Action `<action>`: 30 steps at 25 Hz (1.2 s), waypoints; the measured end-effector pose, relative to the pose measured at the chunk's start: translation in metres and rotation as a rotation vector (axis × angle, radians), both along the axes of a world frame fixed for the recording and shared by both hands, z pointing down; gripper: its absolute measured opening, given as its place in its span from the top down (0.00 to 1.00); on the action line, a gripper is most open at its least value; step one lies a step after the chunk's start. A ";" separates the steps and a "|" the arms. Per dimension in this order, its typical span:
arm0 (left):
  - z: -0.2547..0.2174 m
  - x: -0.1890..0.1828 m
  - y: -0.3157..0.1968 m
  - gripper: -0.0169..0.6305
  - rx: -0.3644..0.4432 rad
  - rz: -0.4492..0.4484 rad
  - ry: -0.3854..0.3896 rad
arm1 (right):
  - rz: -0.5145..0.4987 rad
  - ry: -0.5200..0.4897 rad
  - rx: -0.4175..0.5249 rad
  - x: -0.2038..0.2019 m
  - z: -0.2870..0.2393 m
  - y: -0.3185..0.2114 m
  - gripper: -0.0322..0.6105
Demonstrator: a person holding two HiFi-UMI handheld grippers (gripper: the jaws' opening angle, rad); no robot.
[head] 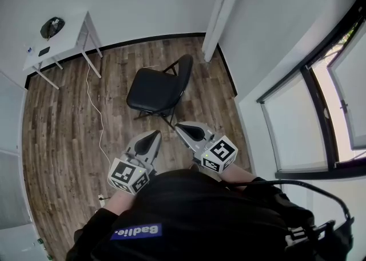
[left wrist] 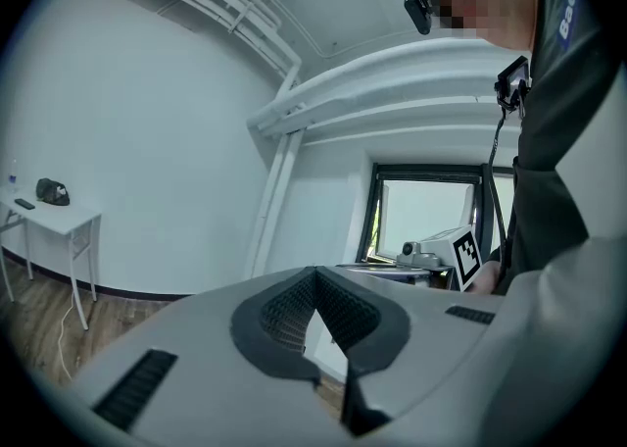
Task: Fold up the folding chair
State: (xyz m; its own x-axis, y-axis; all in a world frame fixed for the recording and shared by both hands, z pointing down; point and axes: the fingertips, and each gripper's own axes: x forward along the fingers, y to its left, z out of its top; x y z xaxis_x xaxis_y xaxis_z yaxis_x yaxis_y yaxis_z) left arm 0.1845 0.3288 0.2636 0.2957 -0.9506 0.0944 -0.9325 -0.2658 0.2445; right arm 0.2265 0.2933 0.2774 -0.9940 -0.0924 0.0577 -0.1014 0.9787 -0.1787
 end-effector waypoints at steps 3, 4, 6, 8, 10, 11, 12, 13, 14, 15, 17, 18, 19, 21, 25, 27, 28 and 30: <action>0.001 0.001 -0.006 0.97 -0.004 -0.007 0.000 | -0.004 0.005 -0.004 0.002 0.002 -0.007 0.95; 0.001 0.001 -0.009 0.97 -0.006 -0.011 0.000 | -0.007 0.008 -0.005 0.002 0.003 -0.010 0.95; 0.001 0.002 -0.016 0.97 -0.009 -0.023 0.001 | -0.015 0.015 -0.004 0.004 0.004 -0.017 0.95; 0.001 0.005 -0.024 0.97 -0.015 -0.041 0.000 | -0.028 0.020 -0.003 0.009 0.006 -0.026 0.95; 0.003 0.007 -0.032 0.97 -0.017 -0.062 -0.004 | -0.041 0.019 -0.001 0.015 0.007 -0.035 0.95; 0.004 0.008 -0.035 0.97 -0.018 -0.074 -0.005 | -0.047 0.019 -0.002 0.017 0.009 -0.039 0.95; 0.007 0.008 -0.037 0.97 -0.020 -0.089 -0.006 | -0.052 0.019 -0.004 0.020 0.011 -0.043 0.95; 0.009 0.008 -0.039 0.97 -0.022 -0.105 -0.006 | -0.058 0.019 -0.008 0.023 0.014 -0.046 0.95; 0.012 0.008 -0.042 0.97 -0.022 -0.122 -0.007 | -0.064 0.020 -0.009 0.026 0.017 -0.050 0.95; 0.014 0.008 -0.045 0.97 -0.021 -0.137 -0.008 | -0.071 0.022 -0.010 0.028 0.020 -0.054 0.95; 0.017 0.004 -0.051 0.97 -0.021 -0.159 -0.010 | -0.080 0.030 -0.015 0.029 0.026 -0.062 0.95; 0.018 0.000 -0.054 0.97 -0.022 -0.164 -0.010 | -0.082 0.035 -0.019 0.027 0.028 -0.066 0.95; 0.019 -0.005 -0.057 0.97 -0.023 -0.166 -0.010 | -0.082 0.039 -0.023 0.023 0.030 -0.070 0.95; 0.021 -0.017 -0.064 0.97 -0.021 -0.165 -0.010 | -0.078 0.047 -0.022 0.014 0.034 -0.078 0.95; 0.028 -0.052 -0.082 0.97 -0.030 -0.137 -0.016 | -0.046 0.062 -0.018 -0.020 0.038 -0.099 0.95; 0.028 -0.072 -0.093 0.97 -0.031 -0.114 -0.025 | -0.029 0.066 -0.025 -0.039 0.038 -0.109 0.95; 0.027 -0.082 -0.098 0.97 -0.026 -0.104 -0.029 | -0.021 0.071 -0.027 -0.049 0.039 -0.114 0.95; 0.027 -0.104 -0.108 0.97 -0.018 -0.083 -0.027 | 0.000 0.086 -0.031 -0.070 0.043 -0.124 0.95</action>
State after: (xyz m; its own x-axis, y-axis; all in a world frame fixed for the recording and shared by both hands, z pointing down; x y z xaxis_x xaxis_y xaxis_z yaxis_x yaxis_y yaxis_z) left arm 0.0803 0.2208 0.2903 0.2129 -0.9698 0.1190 -0.9575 -0.1828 0.2233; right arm 0.1568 0.1698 0.3200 -0.9854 -0.0893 0.1453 -0.1175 0.9728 -0.1994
